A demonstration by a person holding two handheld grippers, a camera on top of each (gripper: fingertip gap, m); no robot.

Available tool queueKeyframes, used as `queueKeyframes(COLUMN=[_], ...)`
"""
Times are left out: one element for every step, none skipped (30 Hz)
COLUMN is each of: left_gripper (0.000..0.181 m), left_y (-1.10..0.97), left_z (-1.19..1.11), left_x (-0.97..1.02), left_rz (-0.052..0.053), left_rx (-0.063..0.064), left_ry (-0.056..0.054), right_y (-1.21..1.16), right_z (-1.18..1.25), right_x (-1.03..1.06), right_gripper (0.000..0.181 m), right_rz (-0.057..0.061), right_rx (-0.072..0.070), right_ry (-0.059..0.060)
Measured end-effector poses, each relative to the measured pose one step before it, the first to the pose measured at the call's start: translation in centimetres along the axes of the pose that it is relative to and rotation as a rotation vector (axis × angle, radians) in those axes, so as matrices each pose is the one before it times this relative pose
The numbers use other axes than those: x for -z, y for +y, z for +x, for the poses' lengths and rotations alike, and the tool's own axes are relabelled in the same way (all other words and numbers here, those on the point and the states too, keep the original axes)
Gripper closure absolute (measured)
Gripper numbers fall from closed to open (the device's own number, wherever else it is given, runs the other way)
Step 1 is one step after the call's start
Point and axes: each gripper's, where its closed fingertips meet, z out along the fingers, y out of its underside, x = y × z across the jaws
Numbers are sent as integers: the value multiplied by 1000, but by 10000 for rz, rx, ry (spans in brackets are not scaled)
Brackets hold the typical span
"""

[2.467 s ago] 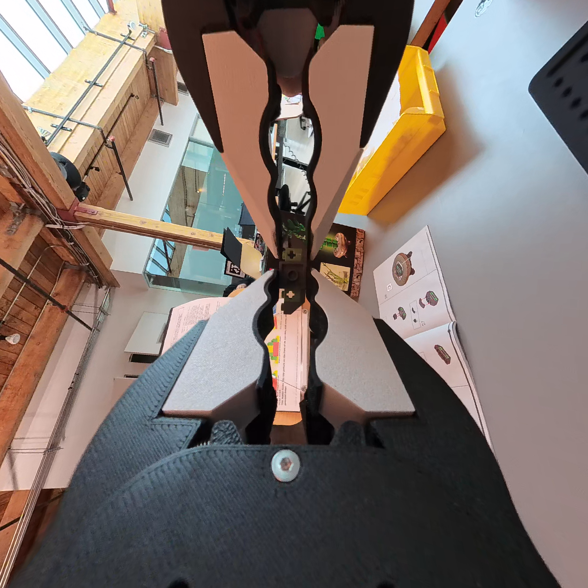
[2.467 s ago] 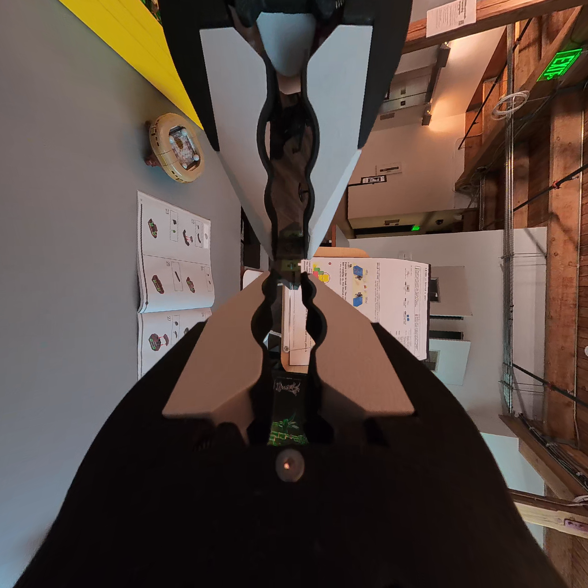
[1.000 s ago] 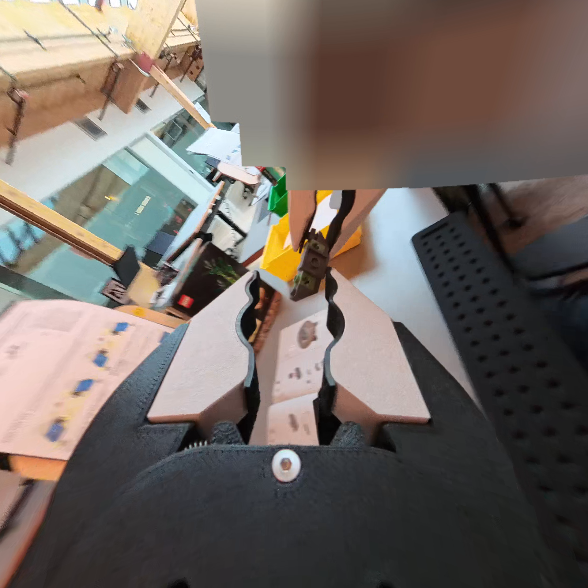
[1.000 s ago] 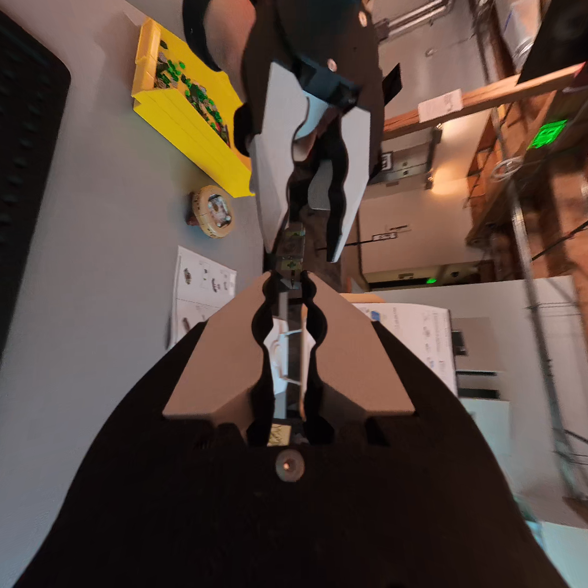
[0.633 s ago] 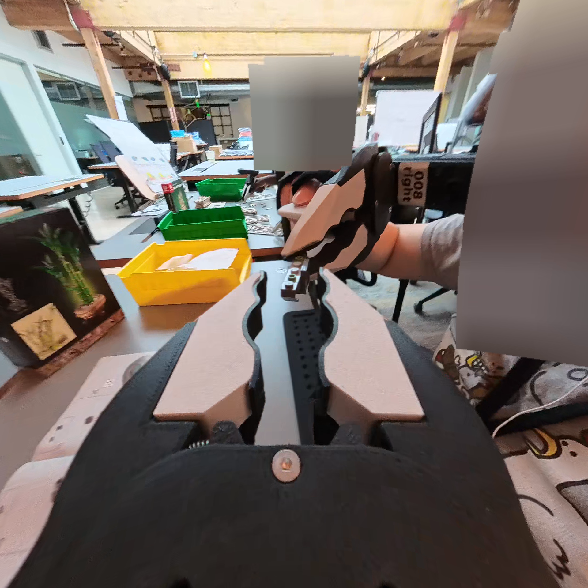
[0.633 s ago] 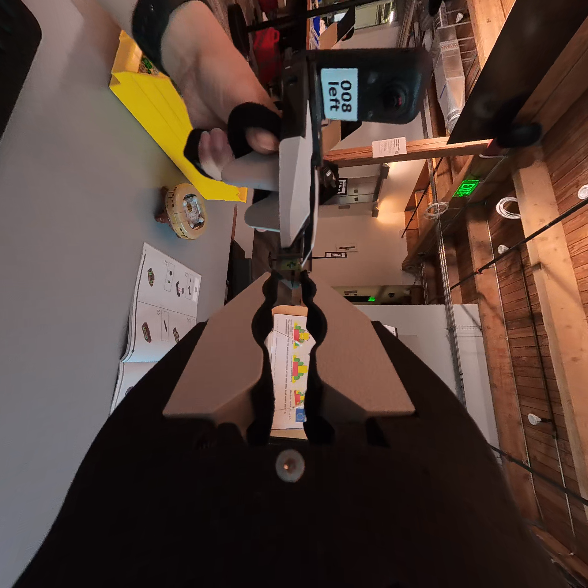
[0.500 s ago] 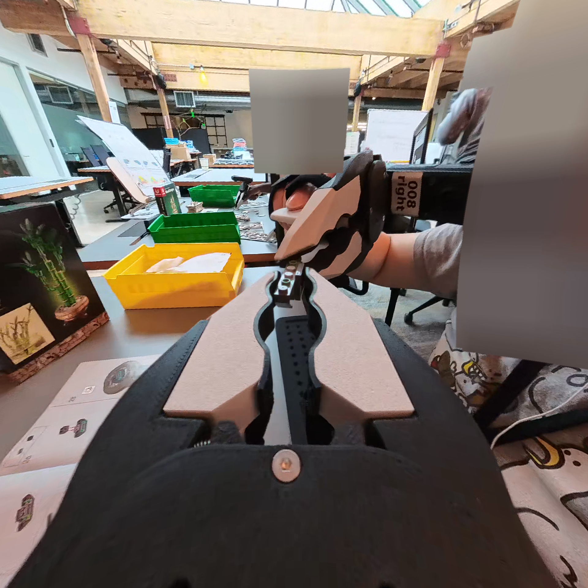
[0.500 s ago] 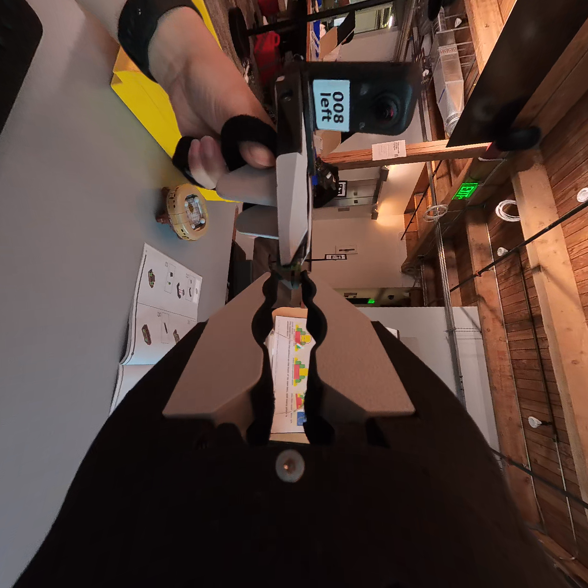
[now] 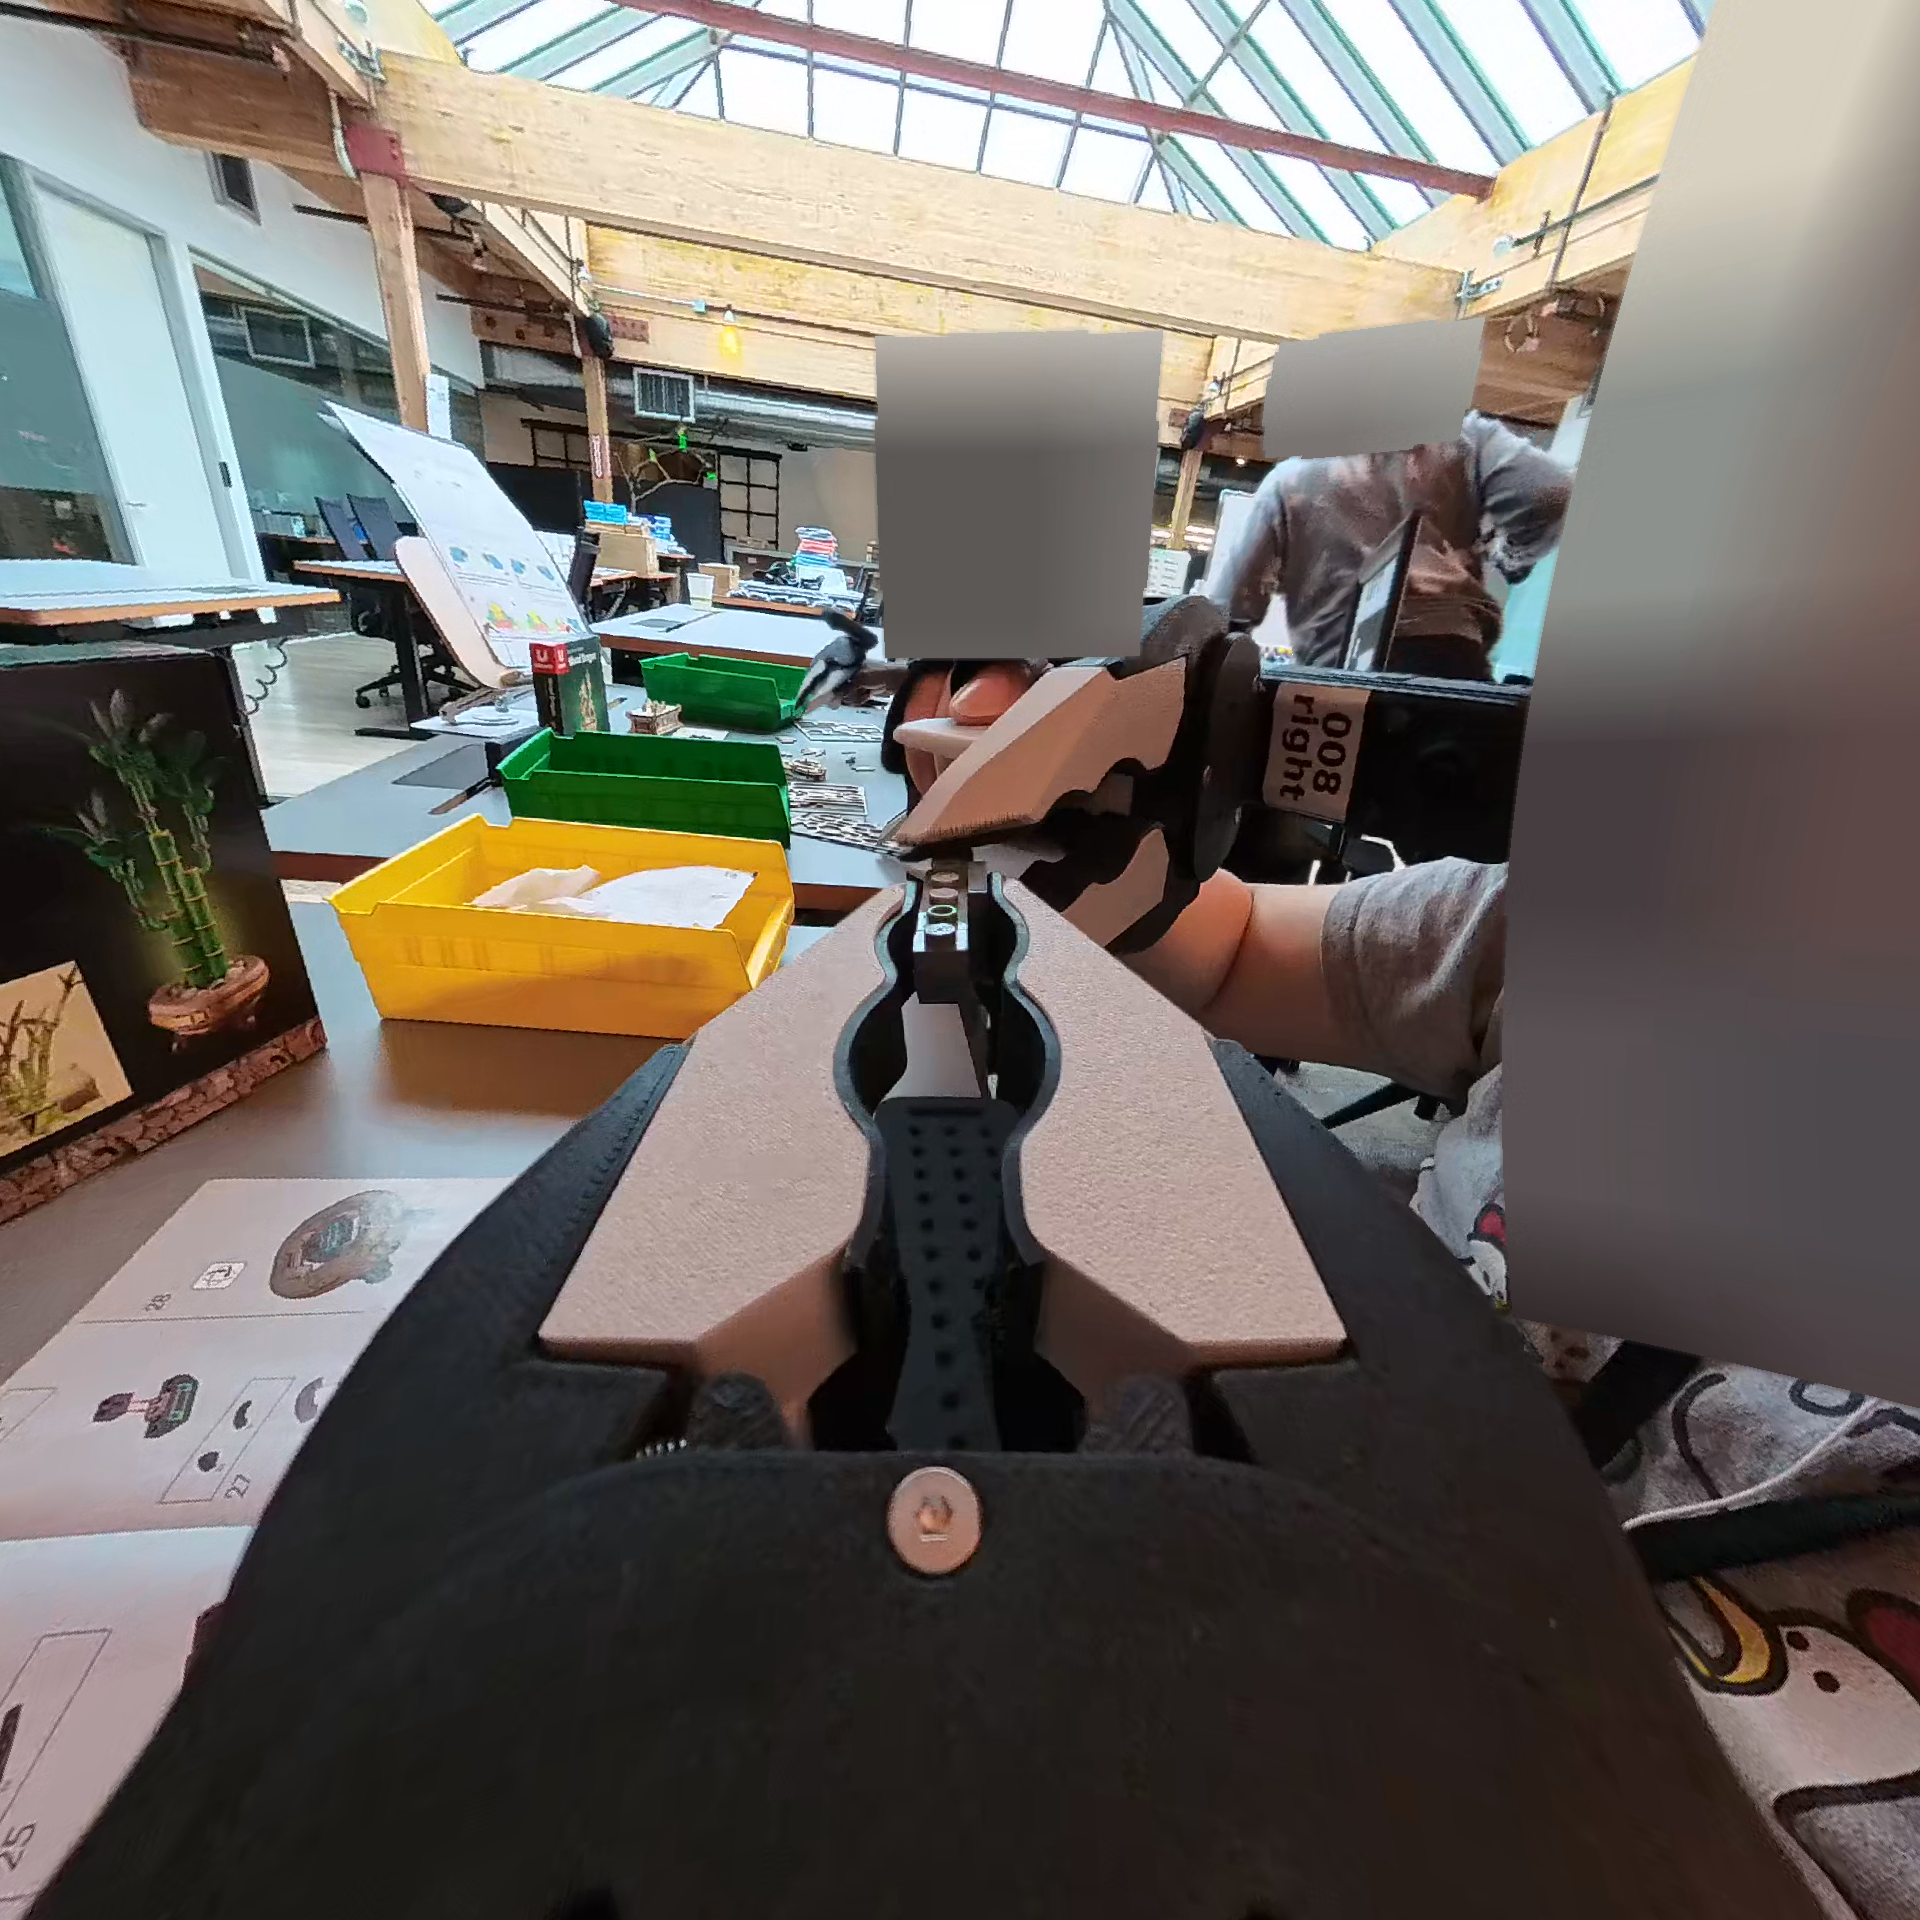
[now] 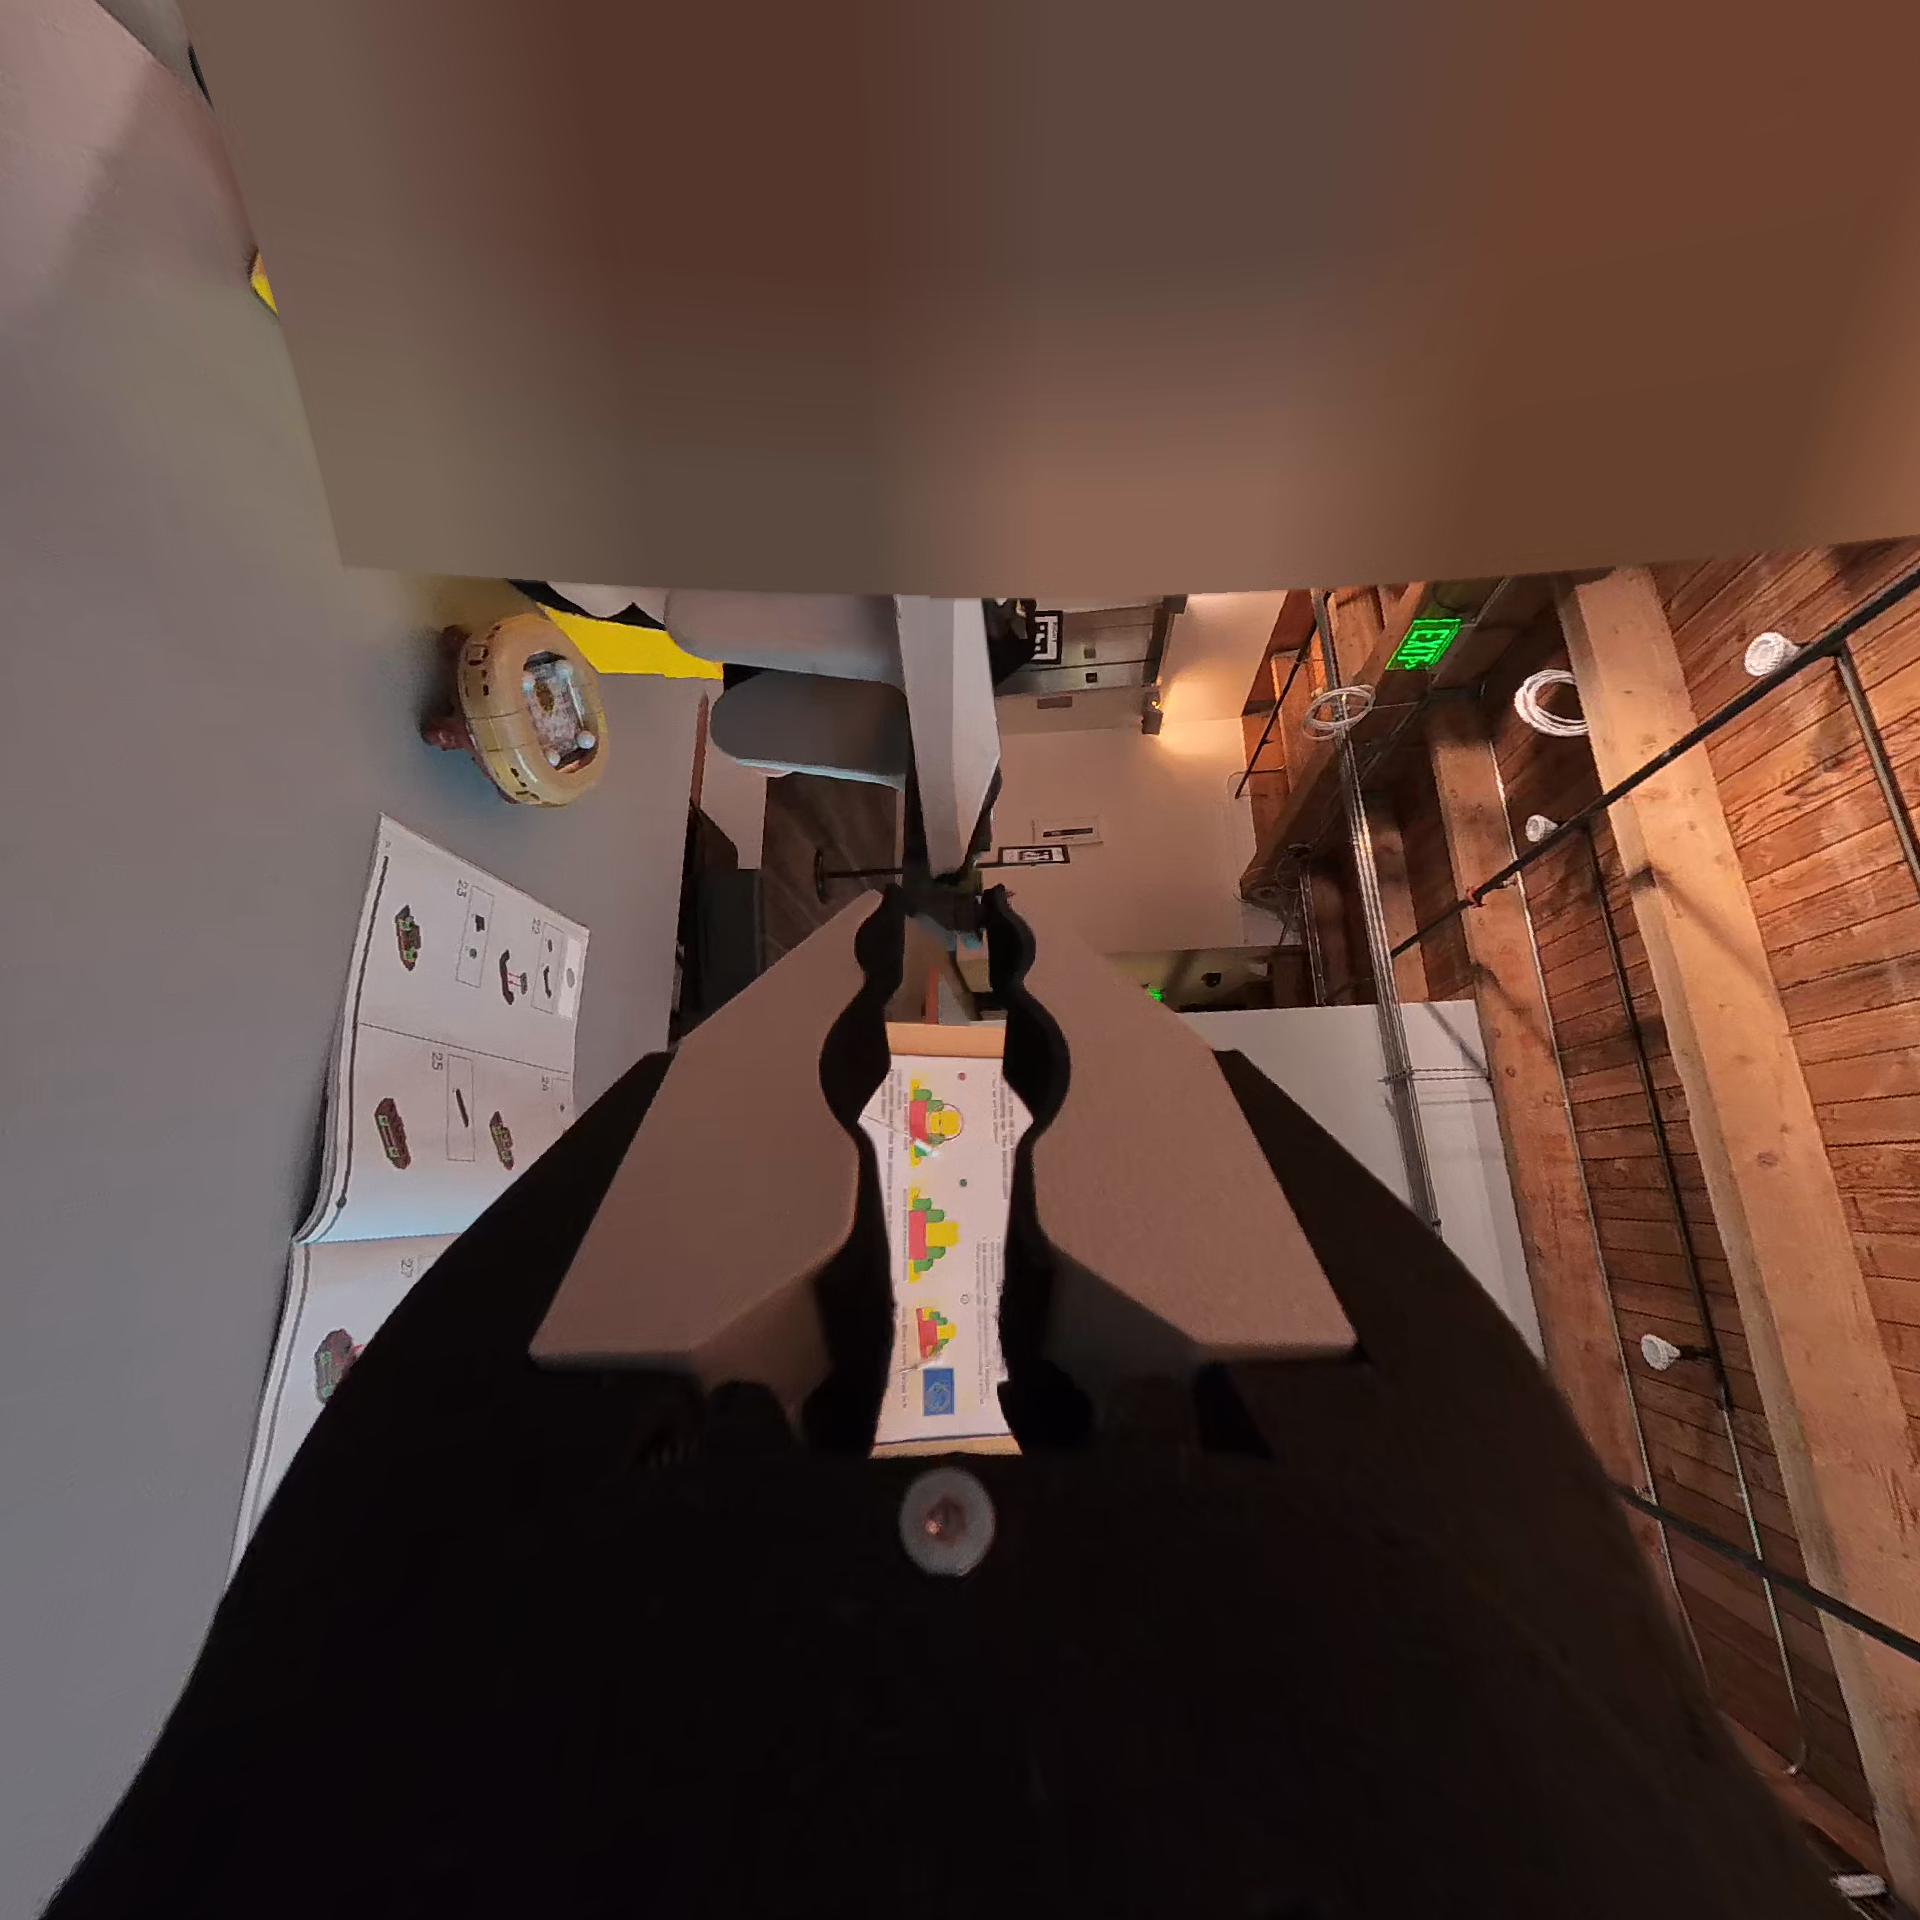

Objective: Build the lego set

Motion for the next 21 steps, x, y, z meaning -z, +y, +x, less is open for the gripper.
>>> queueKeyframes(left_gripper=[173,173,172,172,172,172,172,172,172,172,172,172,172,172,172,172,172,172,172,172,172], left_y=[-125,-44,31,-20,-105,-71,-26,-34,-11,23,47,23,31,43,14,-22,-57,-50,-46,-37,-91], left_z=[104,45,14,63,101,81,48,20,25,4,14,49,52,35,65,102,50,32,56,99,102], left_x=[62,54,54,46,42,52,42,37,38,38,43,34,26,23,10,27,39,22,20,21,9], left_rz=[33,-18,-47,12,63,32,5,9,-12,-36,-39,-18,-11,-19,-6,4,-7,-2,13,3,38], left_rx=[22,-13,-47,9,91,75,-26,-90,-92,-97,-103,-68,-27,-25,-35,-34,-49,-86,-79,5,63], left_ry=[32,-9,-30,13,53,46,-4,-43,-51,-54,-49,-21,-15,-27,-8,-1,-34,-55,-18,50,87], right_y=[-131,-40,-9,-112,-132,-109,-44,-53,-49,-16,-8,-92,-47,-34,-89,-124,-46,-50,-65,-83,-95], right_z=[114,-24,-59,39,99,18,24,35,-4,-32,-52,-22,-38,-45,-18,39,23,65,16,1,94], right_x=[-1,-45,-24,7,13,2,-11,-31,-31,-34,-39,0,-1,8,30,26,-7,-14,7,40,30], right_gripper=[167,167,167,167,167,167,168,167,167,167,167,167,167,167,168,167,168,168,168,168,168], right_rz=[41,-21,-12,88,121,95,44,59,52,32,12,57,22,-24,3,21,-52,-62,-17,21,46], right_rx=[77,17,-82,-85,-63,-83,-93,-69,-42,-12,2,50,42,20,80,137,103,34,31,-39,-97], right_ry=[93,-38,-109,-28,18,-31,-31,-8,-6,-21,-12,28,-10,-29,15,71,52,37,-34,-74,-16])
